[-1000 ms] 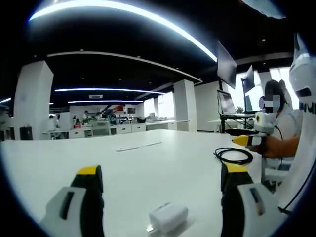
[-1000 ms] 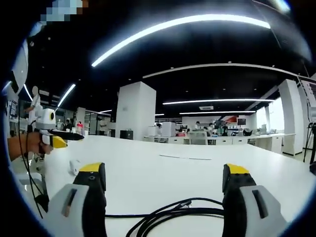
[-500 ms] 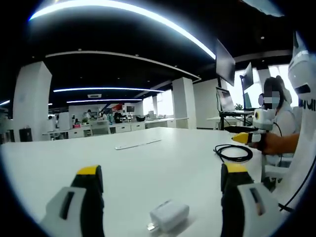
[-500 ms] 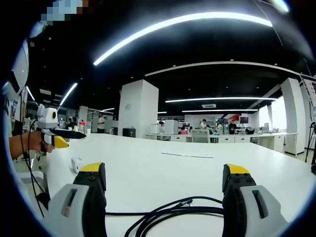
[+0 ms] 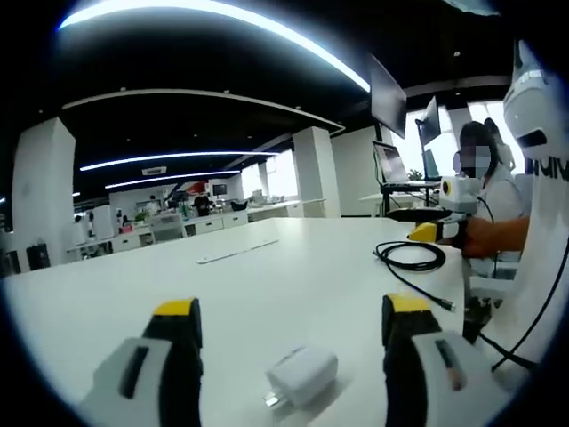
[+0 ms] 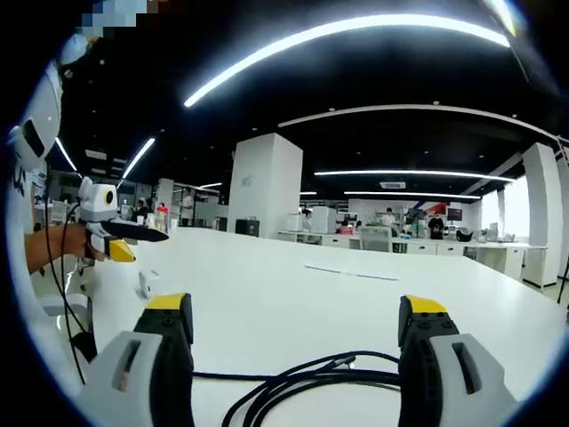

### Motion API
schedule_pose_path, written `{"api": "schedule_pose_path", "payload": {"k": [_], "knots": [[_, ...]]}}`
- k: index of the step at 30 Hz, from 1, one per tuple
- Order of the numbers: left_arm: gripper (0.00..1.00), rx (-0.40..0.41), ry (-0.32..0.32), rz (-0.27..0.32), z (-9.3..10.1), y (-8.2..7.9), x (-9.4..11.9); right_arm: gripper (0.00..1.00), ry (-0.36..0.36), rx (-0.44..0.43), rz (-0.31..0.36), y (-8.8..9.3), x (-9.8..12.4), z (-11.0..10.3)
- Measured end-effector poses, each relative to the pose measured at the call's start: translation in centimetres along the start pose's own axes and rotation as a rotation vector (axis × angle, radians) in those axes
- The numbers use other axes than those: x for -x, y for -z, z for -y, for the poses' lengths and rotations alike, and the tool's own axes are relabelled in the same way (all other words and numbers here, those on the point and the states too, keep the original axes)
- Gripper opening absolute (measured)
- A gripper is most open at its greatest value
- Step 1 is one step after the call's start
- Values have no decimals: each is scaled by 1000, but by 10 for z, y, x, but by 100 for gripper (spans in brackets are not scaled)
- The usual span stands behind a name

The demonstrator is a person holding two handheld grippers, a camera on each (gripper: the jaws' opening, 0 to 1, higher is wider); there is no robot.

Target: Plug the desk Type‑C cable into the charger adapter.

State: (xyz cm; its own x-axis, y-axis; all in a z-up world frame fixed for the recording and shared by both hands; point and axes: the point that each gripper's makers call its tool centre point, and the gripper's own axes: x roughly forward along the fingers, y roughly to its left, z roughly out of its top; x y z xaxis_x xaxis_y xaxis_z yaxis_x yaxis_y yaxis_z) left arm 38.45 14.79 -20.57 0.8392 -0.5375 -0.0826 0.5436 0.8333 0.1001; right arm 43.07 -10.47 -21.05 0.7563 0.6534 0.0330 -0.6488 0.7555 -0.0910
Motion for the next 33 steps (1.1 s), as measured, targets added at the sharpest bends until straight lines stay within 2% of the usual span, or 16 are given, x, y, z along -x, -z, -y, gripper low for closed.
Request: {"api": "schedule_pose_path", "payload": {"k": [5, 10, 14, 19, 23, 28, 33], "knots": [[78, -24, 24, -47, -1, 7, 0, 94, -58, 34, -27, 3, -3, -8], [71, -70, 77, -86, -2, 11, -1, 91, -144, 67, -50, 1, -5, -16], [70, -94, 107, -130, -4, 15, -2, 90, -201, 101, -81, 3, -7, -23], [68, -127, 139, -164, -5, 17, -4, 89, -232, 115, -94, 3, -9, -27], [64, -166, 200, -222, 3, 26, -6, 86, -286, 140, -112, 4, -11, -34], [56, -203, 275, -250, 12, 29, -9, 76, -381, 165, -148, 6, -10, -45], [53, -252, 349, -328, 15, 39, -7, 72, -443, 196, -168, 7, -9, -53]]}}
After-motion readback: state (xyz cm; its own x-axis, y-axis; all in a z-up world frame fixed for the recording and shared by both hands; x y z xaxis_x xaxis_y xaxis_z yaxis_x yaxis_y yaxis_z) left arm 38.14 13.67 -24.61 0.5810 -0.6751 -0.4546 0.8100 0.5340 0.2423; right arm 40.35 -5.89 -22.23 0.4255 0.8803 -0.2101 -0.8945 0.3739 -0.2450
